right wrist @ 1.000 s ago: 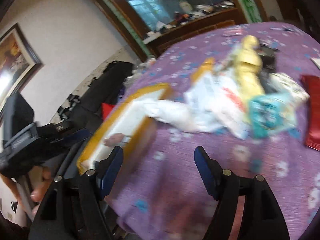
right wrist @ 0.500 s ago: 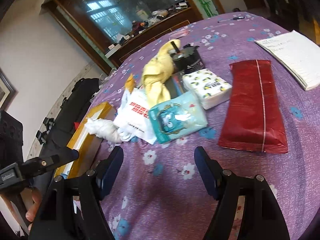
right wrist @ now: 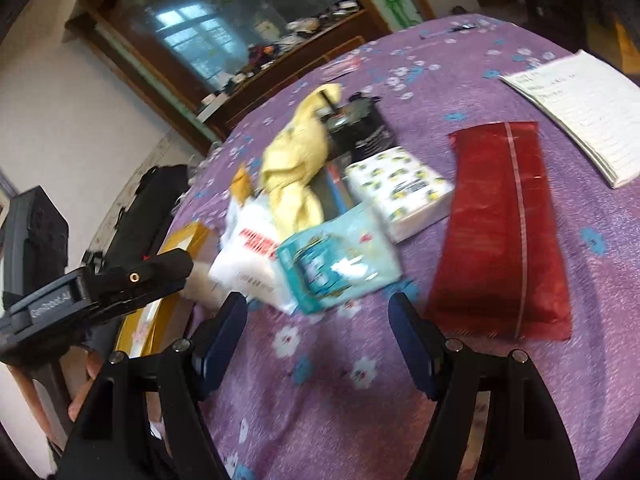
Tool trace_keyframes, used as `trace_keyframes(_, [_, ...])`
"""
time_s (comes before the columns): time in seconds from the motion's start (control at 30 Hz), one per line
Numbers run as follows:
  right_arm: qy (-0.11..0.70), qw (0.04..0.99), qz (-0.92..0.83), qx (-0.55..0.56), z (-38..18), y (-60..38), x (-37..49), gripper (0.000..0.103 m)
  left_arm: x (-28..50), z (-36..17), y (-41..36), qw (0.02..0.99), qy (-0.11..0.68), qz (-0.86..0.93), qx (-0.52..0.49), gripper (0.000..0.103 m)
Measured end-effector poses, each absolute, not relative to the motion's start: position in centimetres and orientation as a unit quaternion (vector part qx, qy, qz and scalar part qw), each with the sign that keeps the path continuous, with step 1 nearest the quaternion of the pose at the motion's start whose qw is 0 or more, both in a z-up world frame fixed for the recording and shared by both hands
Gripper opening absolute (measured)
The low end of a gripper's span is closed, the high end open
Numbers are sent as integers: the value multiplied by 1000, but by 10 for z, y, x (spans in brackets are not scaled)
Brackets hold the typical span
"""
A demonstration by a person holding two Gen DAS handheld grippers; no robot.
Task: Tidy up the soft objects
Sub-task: 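Grasp the teal wet-wipe pack with the right tool while the left tool grasps a white paper packet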
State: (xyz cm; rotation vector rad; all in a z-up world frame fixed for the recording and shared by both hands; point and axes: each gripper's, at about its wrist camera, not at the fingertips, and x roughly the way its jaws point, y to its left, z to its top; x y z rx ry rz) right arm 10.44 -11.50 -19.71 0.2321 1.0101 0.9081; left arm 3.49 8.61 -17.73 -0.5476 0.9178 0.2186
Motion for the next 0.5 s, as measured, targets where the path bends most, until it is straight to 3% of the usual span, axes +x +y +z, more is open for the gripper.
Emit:
trace_keyframes(0.2, [505,751,405,129,-212,-98,131,73,55,-207,85,830,476,94,-275,13])
trace_keyframes(0.33, [499,759,404,107,-215,-86,127,72,43,-213,85,827,474,84,-289,6])
trace_keyframes(0.5, [510,760,393,91,-219,-82,119,29,32,-214,84,829,467,76,-298,4])
